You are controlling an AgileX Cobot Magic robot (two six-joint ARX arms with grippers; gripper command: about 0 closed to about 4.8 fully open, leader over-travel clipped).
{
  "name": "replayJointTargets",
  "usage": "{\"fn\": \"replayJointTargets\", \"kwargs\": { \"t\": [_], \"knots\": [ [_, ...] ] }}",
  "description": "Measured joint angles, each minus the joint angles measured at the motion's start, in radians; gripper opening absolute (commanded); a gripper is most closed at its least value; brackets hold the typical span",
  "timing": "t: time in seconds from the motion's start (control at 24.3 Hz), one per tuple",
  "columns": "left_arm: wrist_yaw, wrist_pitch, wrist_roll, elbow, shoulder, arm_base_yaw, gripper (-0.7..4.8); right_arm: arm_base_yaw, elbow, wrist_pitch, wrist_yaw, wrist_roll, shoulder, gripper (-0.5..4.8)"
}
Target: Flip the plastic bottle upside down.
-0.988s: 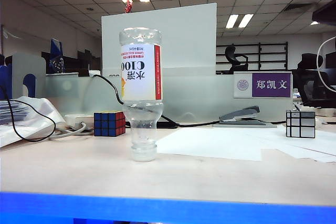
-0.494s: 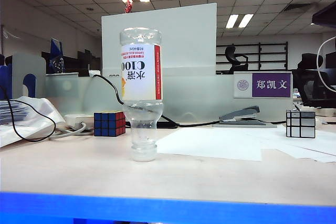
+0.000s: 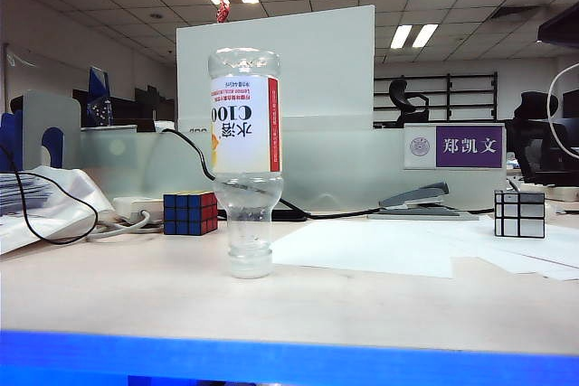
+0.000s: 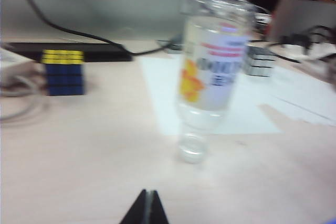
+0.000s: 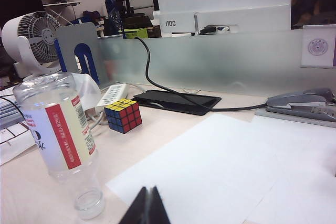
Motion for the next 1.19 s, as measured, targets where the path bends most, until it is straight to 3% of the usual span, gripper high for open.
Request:
{"fn": "replayJointTargets", "kwargs": {
  "t": [0.45, 0.7, 1.19],
  "knots": [
    [-0.108, 0.000, 0.009, 0.000, 0.000, 0.294, -0.05, 0.000, 0.000, 0.000, 0.000, 0.000, 0.000, -0.05],
    [-0.240, 0.000, 0.009, 0.000, 0.000, 0.315, -0.05, 0.000, 0.000, 0.000, 0.000, 0.000, 0.000, -0.05],
    [-0.244, 0.048, 0.009, 0.000, 0.000, 0.321, -0.05, 0.000, 0.000, 0.000, 0.000, 0.000, 0.000, -0.05]
  ]
}}
